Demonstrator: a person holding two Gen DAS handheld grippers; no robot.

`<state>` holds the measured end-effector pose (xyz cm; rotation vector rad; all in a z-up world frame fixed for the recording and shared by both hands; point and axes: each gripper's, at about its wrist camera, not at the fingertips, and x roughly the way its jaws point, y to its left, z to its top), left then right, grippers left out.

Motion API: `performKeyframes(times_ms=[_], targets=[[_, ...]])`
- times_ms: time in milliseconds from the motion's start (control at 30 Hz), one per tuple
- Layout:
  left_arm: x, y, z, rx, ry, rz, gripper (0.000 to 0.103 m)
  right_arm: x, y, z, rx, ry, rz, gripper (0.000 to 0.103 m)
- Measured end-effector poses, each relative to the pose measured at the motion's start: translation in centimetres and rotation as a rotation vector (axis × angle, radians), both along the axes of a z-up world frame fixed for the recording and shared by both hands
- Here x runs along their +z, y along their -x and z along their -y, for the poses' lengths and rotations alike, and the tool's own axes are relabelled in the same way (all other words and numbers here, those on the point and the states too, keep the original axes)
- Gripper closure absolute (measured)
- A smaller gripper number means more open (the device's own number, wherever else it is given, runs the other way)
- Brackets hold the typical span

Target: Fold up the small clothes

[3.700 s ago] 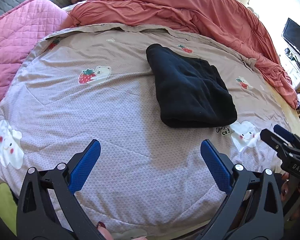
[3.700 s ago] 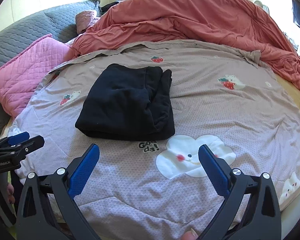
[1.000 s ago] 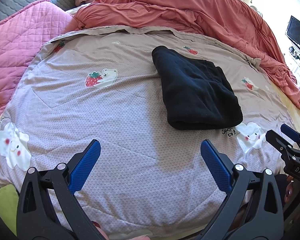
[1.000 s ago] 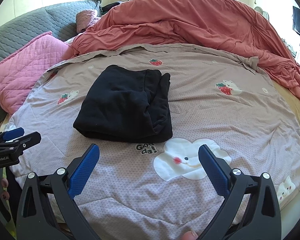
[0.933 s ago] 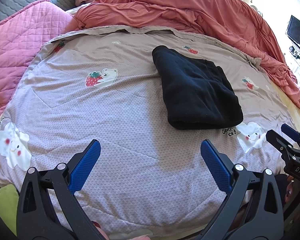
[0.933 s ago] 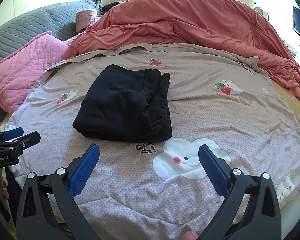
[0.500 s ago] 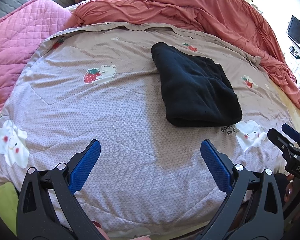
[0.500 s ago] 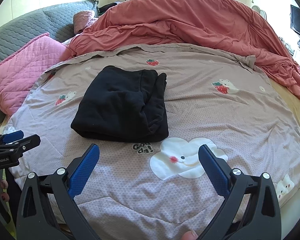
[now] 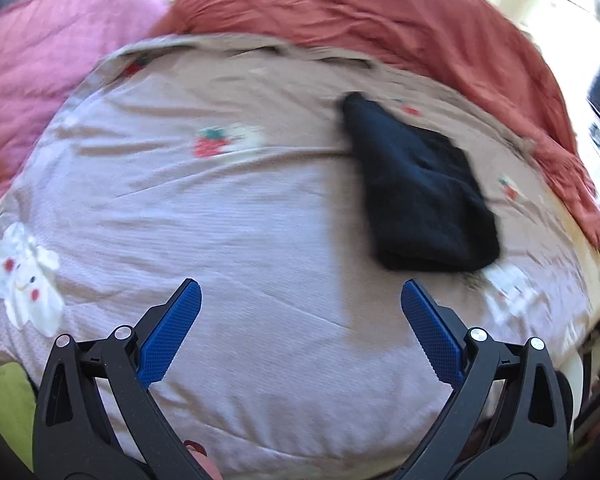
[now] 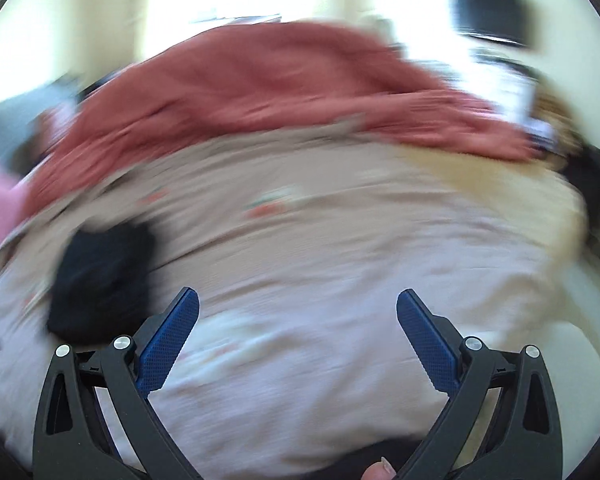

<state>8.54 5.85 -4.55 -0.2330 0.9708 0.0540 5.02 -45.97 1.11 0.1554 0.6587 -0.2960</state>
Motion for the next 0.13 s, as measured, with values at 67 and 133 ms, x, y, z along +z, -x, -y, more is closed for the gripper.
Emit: performKeyframes(times_ms=[67,133], targets=[[-0.7,-1.2,-3.8,0.089,-0.007,-0.021,0.009,-1.3,1.4,7.0,-0.206,0.033,0.003,0.004],[-1.1,-2.3,-7.6,0.188,-0.029,-0.036,0.009,-4.0,3.5,14.7,-0.433,0.028,-0.078,0.004]])
